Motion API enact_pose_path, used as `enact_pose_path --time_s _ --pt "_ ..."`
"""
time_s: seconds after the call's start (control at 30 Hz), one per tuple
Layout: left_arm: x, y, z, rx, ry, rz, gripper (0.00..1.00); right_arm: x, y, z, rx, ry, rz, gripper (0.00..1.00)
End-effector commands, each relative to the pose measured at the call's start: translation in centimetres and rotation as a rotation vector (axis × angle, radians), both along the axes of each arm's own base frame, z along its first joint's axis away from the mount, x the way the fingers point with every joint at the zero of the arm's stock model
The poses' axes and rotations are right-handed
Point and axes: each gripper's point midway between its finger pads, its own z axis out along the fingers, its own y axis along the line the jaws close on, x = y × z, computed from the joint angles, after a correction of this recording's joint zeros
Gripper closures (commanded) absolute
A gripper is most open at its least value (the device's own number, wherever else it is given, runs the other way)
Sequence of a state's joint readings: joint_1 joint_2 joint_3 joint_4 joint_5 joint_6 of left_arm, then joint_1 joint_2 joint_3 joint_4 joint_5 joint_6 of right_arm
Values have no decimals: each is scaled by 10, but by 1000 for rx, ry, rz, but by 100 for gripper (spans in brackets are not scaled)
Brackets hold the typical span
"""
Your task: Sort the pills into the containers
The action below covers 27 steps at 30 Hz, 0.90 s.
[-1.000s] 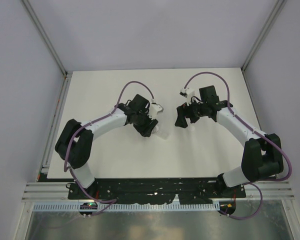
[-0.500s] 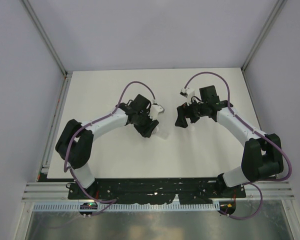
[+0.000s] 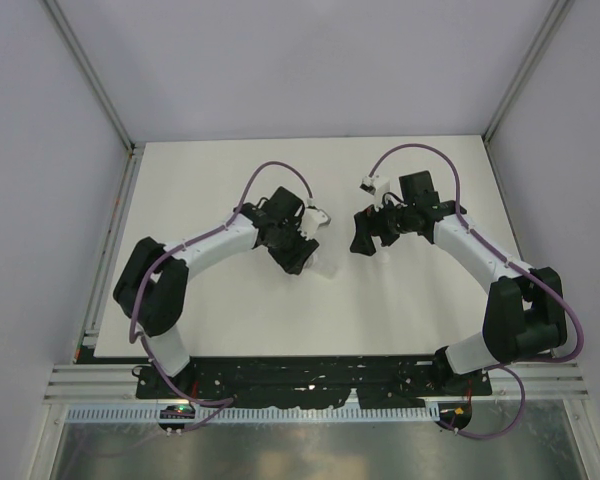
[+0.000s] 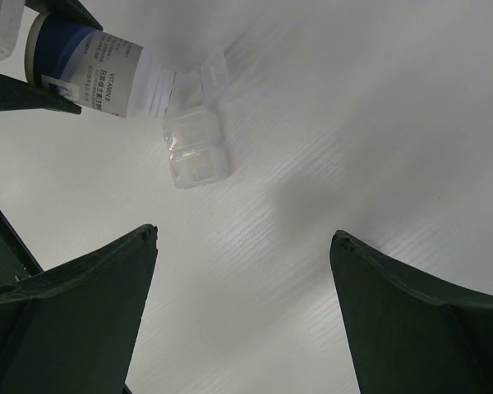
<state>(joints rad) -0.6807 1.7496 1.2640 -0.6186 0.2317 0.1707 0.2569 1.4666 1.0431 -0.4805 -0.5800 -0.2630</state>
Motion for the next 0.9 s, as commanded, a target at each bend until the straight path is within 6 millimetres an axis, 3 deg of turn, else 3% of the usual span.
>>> enact_pose_path --time_s 0.0,0.87 --pt "8 -6 12 -7 -32 -20 100 3 2 8 21 -15 6 10" --pt "9 -6 10 44 -10 -34 100 3 0 7 24 -10 3 10"
